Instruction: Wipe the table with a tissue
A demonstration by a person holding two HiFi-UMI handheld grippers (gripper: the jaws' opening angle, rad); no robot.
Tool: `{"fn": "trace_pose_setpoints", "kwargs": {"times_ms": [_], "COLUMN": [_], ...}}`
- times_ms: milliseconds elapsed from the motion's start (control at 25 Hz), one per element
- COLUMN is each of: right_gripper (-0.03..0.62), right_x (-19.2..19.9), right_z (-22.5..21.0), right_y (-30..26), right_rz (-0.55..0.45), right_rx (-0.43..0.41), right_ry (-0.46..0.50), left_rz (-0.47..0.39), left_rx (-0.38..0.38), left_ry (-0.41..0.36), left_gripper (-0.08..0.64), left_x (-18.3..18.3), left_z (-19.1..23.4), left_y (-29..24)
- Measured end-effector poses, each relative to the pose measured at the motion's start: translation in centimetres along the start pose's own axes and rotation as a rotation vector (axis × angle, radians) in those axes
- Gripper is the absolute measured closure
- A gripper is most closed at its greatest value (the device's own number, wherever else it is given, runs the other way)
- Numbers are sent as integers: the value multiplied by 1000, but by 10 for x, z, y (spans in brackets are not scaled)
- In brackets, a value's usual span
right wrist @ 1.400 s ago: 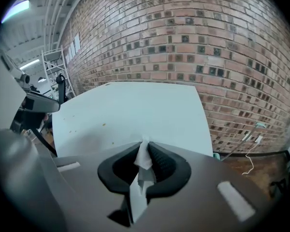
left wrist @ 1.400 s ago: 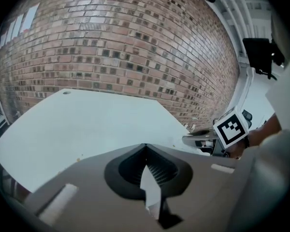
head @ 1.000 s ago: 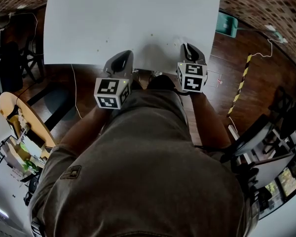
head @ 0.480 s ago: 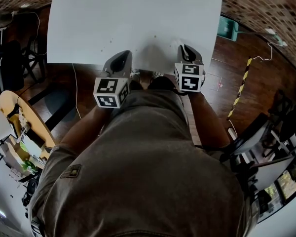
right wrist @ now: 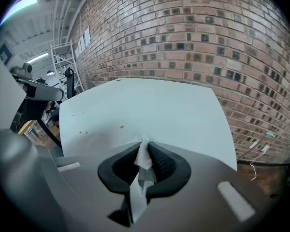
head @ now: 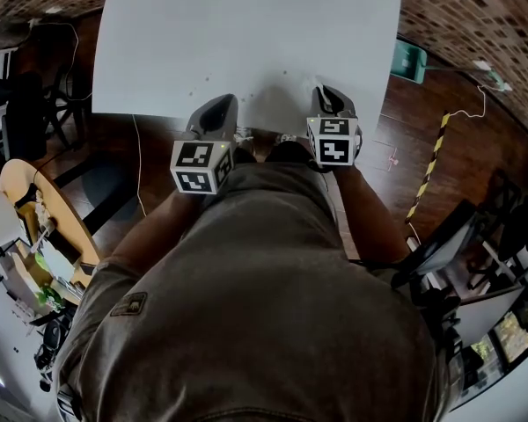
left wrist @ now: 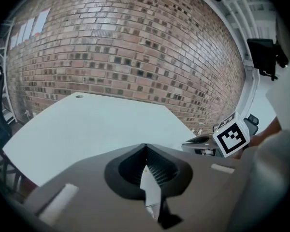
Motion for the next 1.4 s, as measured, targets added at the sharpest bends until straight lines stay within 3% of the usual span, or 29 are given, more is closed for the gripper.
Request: {"fn": "trace_pose_setpoints", "kwargs": {"times_ms": [400,880,1120,1400], "right_gripper": [548,548,548,548], "right_x": [-2,2,4,-27], "right_z": [25,44,47,40], "right_y": [-2,-2,0,6], "right_rz": [23,71,93,4], "right_rx": [-29,-9,33,128], "right_ry": [35,39,-2,-68], "left_rz": [-13,-19,-22,-38], "left_rx": [4,61,112,164], "left_ry": [6,-13,-25,-23], "left_gripper": [558,558,558,558], "left_x": [-4,-10,-12,-17], "left_z": [13,29,39,59], "left_y": [7,7,5,0]}}
Point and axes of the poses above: the fingertips, and each gripper's own axes: y backward along the fingers, z to its left, x out of its underside, the point moved 3 cm from there along y, backward along the fingers, and after that the axes turned 7 degrees about -x, right-handed, at the moved point
